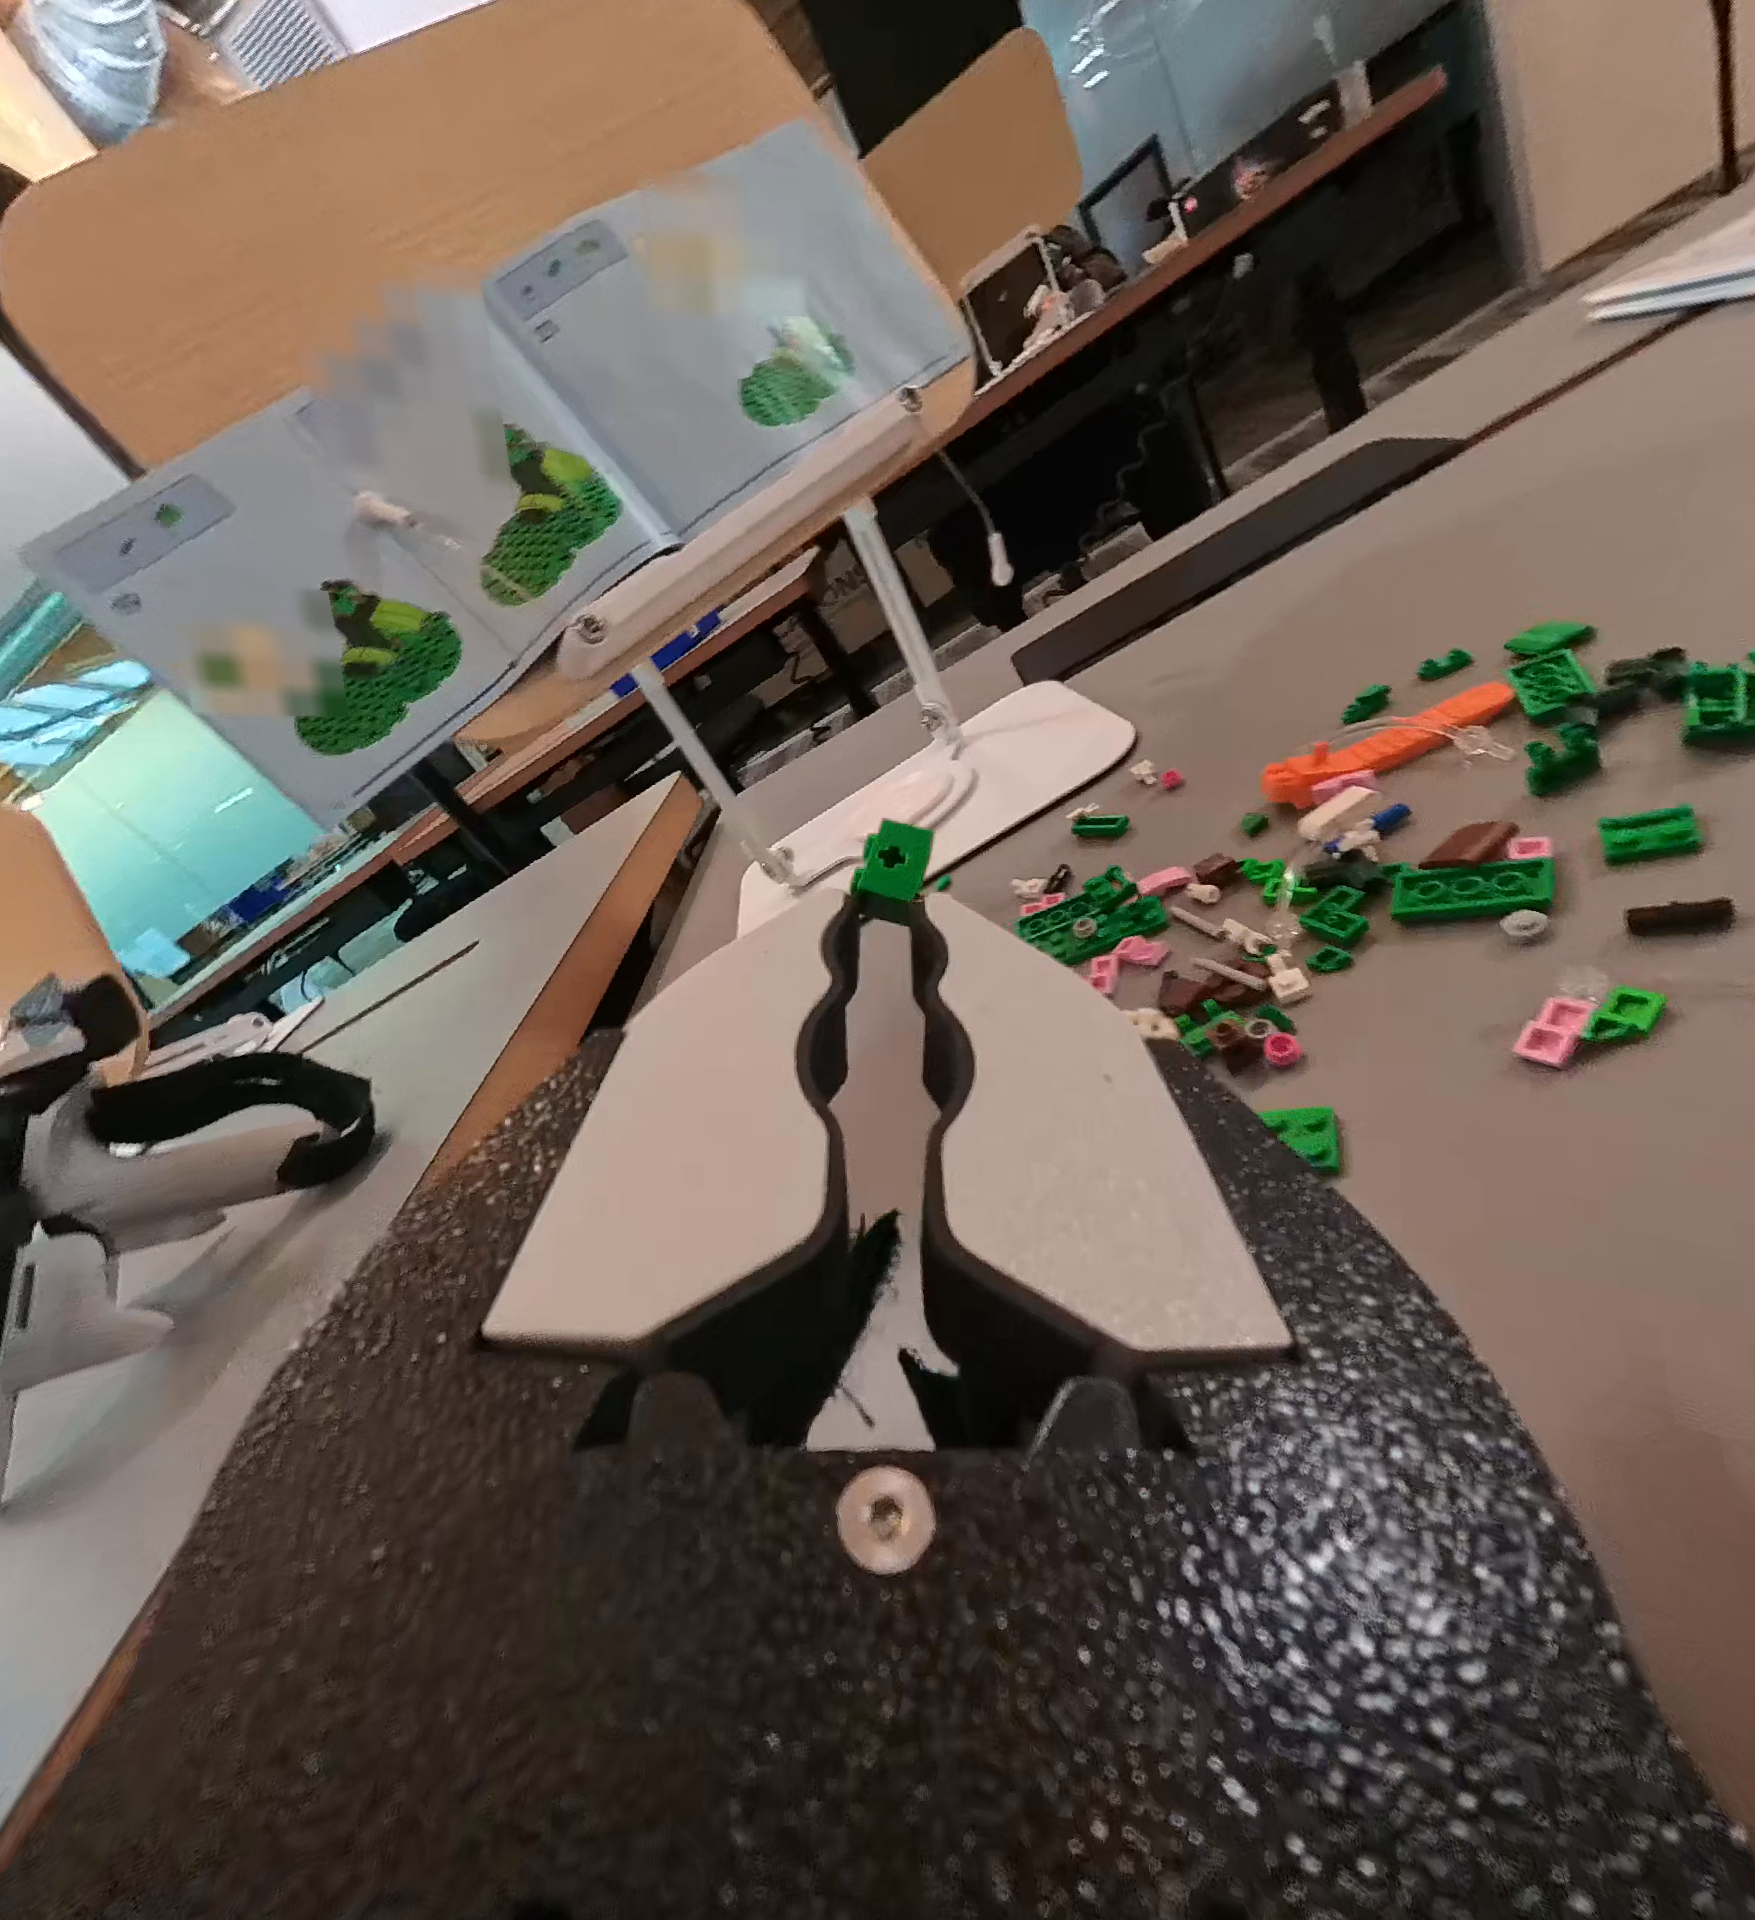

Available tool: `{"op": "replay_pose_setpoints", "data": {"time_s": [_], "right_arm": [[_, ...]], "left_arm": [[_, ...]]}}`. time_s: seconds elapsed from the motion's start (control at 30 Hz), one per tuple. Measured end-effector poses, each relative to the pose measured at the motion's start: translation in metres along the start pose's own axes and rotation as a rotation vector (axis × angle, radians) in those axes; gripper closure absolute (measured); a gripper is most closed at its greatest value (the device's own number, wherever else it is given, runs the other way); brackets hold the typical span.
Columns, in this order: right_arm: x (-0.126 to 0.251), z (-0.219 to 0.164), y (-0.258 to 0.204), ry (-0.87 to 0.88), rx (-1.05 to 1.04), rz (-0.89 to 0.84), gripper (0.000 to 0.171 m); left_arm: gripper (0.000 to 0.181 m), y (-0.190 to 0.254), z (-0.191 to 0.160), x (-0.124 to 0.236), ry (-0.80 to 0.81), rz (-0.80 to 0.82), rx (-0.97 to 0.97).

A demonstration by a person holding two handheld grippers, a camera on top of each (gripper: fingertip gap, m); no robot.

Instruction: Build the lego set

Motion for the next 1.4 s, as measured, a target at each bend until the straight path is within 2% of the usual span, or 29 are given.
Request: {"op": "replay_pose_setpoints", "data": {"time_s": [0.1, 0.2, 0.27, 0.4, 0.47, 0.53, 0.7, 0.83, 0.9, 1.0, 1.3, 1.4], "right_arm": [[0.032, -0.016, 0.037, 0.054, -0.009, -0.173, 0.166], [0.037, -0.032, 0.043, 0.083, -0.005, -0.020, 0.167], [0.030, -0.040, 0.043, 0.030, 0.042, 0.049, 0.166], [0.022, -0.051, 0.052, -0.049, 0.155, 0.005, 0.166], [0.027, -0.061, 0.071, -0.077, 0.212, -0.124, 0.166], [0.044, -0.072, 0.100, -0.078, 0.253, -0.345, 0.166], [0.121, -0.122, 0.163, -0.032, 0.266, -0.921, 0.165], [0.165, -0.176, 0.190, -0.049, 0.135, -1.117, 0.158], [0.179, -0.192, 0.200, 0.022, -0.042, -1.134, 0.156], [0.181, -0.207, 0.205, 0.161, -0.282, -1.067, 0.154], [0.183, -0.218, 0.211, 0.080, -0.221, -1.146, 0.156], [0.191, -0.221, 0.212, 0.078, -0.241, -1.184, 0.156]], "left_arm": [[0.172, -0.007, -0.003, 0.001, -0.004, 0.018, 0.074], [0.172, -0.008, -0.003, 0.000, 0.004, 0.006, 0.130], [0.172, -0.005, -0.002, -0.001, 0.005, -0.005, 0.117], [0.172, 0.002, 0.001, 0.001, 0.016, -0.029, 0.069], [0.172, 0.006, 0.003, 0.001, 0.026, -0.053, 0.065], [0.172, 0.009, 0.005, 0.001, 0.033, -0.068, 0.056], [0.172, 0.018, 0.008, 0.000, 0.042, -0.098, 0.005], [0.172, 0.024, 0.008, -0.001, 0.039, -0.115, -0.025], [0.172, 0.026, 0.009, 0.000, 0.040, -0.118, -0.039], [0.172, 0.030, 0.009, 0.000, 0.041, -0.127, -0.066], [0.172, 0.041, 0.001, -0.002, 0.007, -0.124, -0.207], [0.172, 0.037, 0.003, 0.002, 0.046, -0.112, -0.184]]}}
Point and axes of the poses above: each gripper's, where its closed fingertips meet, x back along the fingers, z out of its top, y = z × x across the jaws, the point moved 4 cm from there along x, back along the fingers, and after that the axes turned 5 degrees about -y, right-handed, at the moved point
